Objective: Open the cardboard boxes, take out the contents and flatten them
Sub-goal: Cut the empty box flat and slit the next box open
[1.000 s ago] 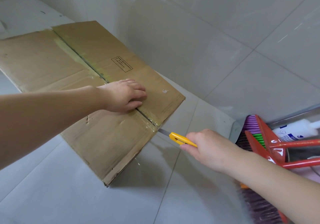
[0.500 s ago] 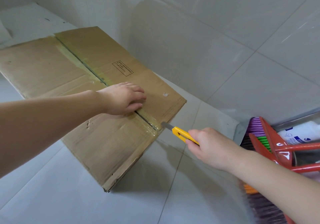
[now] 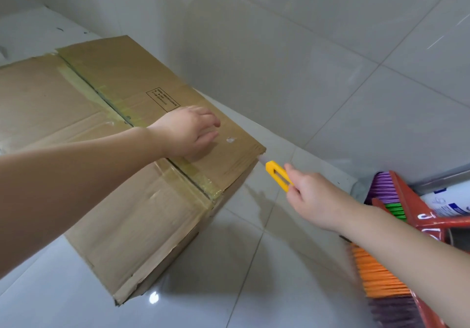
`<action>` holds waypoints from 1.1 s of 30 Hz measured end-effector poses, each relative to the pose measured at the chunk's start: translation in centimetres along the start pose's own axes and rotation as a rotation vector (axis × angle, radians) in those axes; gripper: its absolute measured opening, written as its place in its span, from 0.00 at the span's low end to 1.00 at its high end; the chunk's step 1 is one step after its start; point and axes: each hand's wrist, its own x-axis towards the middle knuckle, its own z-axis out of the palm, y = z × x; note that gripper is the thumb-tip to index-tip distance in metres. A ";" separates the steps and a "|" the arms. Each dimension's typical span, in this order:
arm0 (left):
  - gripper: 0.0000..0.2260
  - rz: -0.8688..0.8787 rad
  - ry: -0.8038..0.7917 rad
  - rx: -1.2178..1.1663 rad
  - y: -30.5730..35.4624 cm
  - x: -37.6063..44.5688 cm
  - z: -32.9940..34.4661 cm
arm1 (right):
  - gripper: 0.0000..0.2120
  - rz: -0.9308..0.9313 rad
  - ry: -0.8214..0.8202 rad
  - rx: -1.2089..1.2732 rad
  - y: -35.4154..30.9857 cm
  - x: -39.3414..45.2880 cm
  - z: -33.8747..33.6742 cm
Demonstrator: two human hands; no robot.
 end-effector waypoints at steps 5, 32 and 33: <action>0.27 0.002 0.013 -0.023 1.3 1.1 0.8 | 0.30 0.096 -0.004 0.083 6.4 3.8 0.5; 0.18 -0.238 -0.006 -0.029 -0.1 -5.2 -0.8 | 0.21 0.923 0.203 0.789 14.5 17.0 15.7; 0.18 -0.238 -0.020 -0.023 -0.1 -5.3 -0.8 | 0.21 0.910 0.193 0.776 14.3 16.9 15.8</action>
